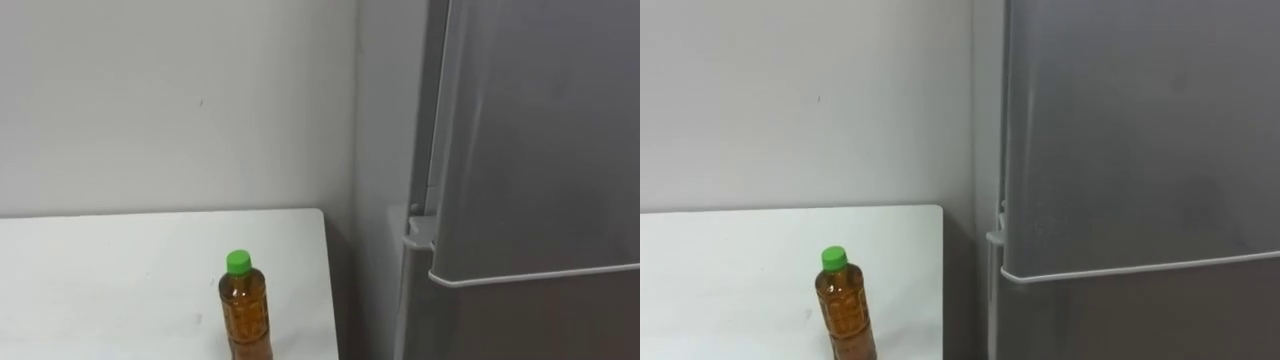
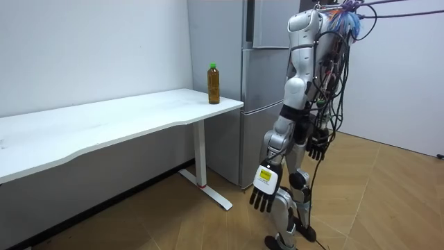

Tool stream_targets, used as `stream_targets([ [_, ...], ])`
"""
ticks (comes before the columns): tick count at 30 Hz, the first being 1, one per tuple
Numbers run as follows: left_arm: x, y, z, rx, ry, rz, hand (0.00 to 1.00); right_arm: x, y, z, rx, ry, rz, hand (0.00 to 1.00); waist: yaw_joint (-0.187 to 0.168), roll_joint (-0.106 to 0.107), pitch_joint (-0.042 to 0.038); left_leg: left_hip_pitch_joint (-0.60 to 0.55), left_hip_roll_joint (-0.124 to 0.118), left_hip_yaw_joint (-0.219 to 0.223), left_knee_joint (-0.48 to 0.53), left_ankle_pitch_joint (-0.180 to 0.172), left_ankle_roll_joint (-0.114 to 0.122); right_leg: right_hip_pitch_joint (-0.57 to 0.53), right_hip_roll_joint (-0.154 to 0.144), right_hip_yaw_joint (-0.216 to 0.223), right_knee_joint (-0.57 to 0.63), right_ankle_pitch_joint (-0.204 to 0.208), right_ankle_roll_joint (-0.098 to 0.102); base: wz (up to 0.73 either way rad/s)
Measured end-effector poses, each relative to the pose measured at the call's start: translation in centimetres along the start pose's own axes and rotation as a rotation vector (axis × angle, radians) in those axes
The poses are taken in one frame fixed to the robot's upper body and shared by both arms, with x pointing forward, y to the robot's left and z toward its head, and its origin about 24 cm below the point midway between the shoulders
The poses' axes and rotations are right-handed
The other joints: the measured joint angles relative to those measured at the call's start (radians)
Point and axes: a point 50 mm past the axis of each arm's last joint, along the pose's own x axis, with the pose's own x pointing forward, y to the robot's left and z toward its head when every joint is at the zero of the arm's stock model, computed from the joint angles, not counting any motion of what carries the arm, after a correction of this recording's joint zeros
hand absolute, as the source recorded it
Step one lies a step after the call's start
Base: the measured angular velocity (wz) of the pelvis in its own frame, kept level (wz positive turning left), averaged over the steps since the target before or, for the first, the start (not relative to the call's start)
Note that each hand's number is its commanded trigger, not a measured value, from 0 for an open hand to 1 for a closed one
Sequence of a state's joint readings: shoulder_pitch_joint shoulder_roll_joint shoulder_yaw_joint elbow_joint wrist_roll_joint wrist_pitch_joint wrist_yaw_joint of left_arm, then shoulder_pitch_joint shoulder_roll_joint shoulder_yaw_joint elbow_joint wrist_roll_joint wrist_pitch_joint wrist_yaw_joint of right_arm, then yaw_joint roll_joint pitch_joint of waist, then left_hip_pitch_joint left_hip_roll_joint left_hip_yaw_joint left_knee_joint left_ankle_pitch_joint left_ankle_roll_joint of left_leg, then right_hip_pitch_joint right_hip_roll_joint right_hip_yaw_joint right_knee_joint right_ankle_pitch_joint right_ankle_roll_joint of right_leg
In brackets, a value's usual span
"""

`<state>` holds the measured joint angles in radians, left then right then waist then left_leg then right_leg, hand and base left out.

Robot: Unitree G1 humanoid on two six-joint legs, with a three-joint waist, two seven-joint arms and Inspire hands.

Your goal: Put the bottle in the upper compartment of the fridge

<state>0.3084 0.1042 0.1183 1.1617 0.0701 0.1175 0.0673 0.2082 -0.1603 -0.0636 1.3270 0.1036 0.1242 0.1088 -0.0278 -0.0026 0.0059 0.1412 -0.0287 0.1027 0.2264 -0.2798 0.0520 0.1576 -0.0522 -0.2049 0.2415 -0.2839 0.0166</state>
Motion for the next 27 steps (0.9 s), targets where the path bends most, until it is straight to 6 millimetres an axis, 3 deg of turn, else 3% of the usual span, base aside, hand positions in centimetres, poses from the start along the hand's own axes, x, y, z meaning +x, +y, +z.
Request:
stream_targets([
  [6,0.0,0.3,0.1,-0.084,-0.002,0.014,0.0,0.0,0.0,0.1,-0.005,-0.006,-0.006,0.0,0.007,0.006,-0.0009,-0.006,0.001,-0.01,0.009,0.0,0.0,0.001,0.0,-0.01,0.003,0.001,-0.002,0.05],
  [10,0.1,1.2,0.3,-0.275,-0.008,0.05,0.0,0.0,-0.4,0.3,-0.002,-0.012,-0.028,0.0,0.011,0.019,0.0004,-0.004,0.001,-0.013,0.009,0.0,0.0,0.002,-0.001,-0.014,0.011,0.002,-0.002,0.02],
  [15,0.0,2.8,2.6,-0.502,-0.084,0.139,0.0,-0.1,-0.9,0.5,0.0,-0.019,-0.056,0.0,0.014,0.038,0.0016,-0.011,0.0,-0.022,0.014,0.0,0.0,-0.003,-0.005,-0.025,0.016,0.002,-0.002,0.05],
  [20,-0.7,4.7,6.3,-0.622,-0.239,0.215,0.0,-0.2,-1.6,0.7,-0.007,-0.034,-0.083,0.0,0.024,0.055,0.0009,-0.009,-0.001,-0.022,0.015,0.001,-0.001,-0.002,-0.006,-0.021,0.016,0.002,-0.002,0.0],
  [23,-2.6,6.7,10.5,-0.734,-0.455,0.257,0.0,-0.3,-1.9,0.7,0.019,-0.044,-0.097,0.0,0.028,0.059,0.0002,-0.013,-0.002,-0.023,0.014,0.001,-0.001,-0.004,-0.005,-0.02,0.017,0.002,-0.002,0.0],
  [27,-5.2,8.3,14.1,-0.803,-0.656,0.297,0.0,-0.4,-2.3,0.7,0.033,-0.068,-0.118,0.0,0.033,0.068,-0.0038,-0.017,-0.001,-0.019,0.014,0.001,-0.001,-0.015,-0.004,-0.017,0.024,0.001,-0.002,-0.04],
])
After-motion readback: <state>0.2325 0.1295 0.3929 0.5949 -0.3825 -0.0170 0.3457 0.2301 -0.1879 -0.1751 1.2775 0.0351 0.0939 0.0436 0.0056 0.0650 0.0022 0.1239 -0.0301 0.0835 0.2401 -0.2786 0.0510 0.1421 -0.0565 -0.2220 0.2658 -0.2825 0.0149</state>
